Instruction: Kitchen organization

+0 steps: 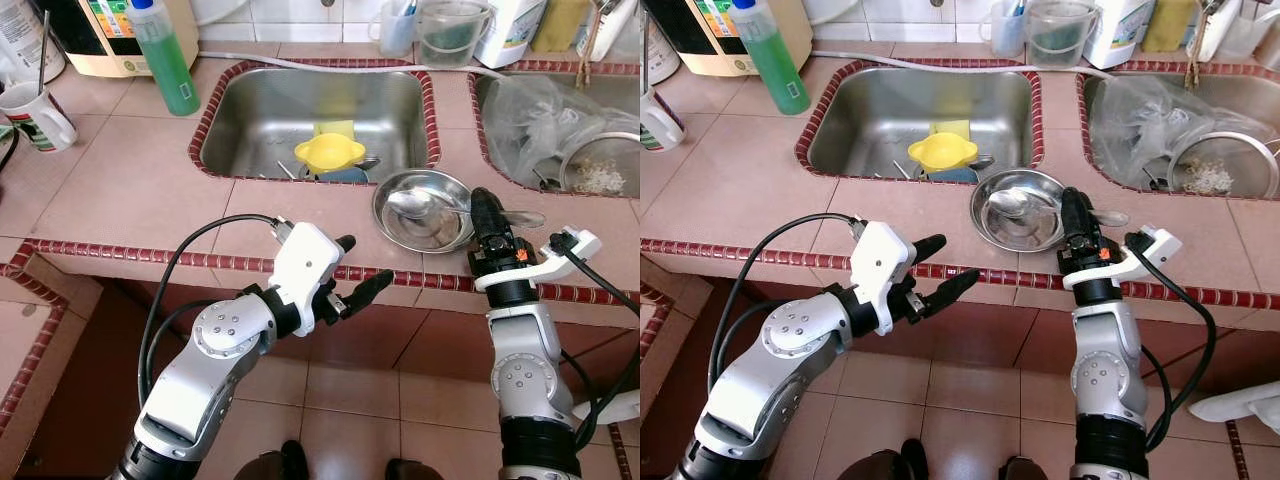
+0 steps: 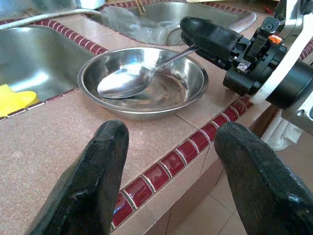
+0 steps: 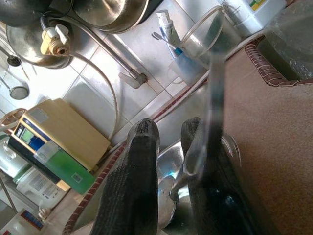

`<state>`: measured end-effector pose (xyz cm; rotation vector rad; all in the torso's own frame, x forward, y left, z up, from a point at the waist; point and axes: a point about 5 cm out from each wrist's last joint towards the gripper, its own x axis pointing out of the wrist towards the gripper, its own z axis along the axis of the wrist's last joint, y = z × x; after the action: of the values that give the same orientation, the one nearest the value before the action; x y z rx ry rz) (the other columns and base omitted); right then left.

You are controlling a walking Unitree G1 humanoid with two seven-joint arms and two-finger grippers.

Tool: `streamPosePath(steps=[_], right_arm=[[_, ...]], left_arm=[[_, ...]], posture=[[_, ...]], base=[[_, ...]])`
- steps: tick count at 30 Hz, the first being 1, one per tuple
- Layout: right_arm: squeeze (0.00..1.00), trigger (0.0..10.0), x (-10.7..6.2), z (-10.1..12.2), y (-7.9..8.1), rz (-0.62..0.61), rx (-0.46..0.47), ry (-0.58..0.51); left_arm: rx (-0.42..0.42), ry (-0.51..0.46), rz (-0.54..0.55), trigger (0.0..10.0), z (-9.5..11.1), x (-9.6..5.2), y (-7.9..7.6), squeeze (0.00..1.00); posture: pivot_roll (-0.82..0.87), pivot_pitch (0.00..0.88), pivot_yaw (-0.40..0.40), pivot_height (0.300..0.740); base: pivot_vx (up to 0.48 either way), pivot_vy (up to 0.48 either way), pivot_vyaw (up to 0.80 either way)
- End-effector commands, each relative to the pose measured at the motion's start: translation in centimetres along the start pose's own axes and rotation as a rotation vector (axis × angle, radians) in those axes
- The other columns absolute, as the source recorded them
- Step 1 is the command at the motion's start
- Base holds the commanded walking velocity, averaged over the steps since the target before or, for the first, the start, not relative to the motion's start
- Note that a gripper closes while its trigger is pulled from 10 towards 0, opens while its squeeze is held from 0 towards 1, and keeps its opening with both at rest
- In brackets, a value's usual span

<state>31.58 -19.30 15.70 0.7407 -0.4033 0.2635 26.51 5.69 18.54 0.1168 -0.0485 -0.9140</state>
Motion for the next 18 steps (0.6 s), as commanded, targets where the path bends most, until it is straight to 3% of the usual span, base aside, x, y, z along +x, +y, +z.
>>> streamPosePath(steps=[1, 18], right_arm=[[0.00, 0.0, -1.3, -1.5, -1.2, -0.086, 0.038, 0.061], [0.00, 0.0, 2.1, -0.4, -0.2, -0.010, 0.042, 0.019]], left_arm=[[0.017, -0.009, 0.003, 10.0, 0.3, -0.1, 0.1, 0.00], [0.028, -0.012, 0.037, 10.0, 0.7, -0.4, 0.7, 0.00]], posture=[[-0.07, 0.212, 0.084, 0.740], [-0.04, 0.212, 0.089, 0.740]], base=[[0.000, 0.000, 0.00], [0.000, 0.000, 0.00]])
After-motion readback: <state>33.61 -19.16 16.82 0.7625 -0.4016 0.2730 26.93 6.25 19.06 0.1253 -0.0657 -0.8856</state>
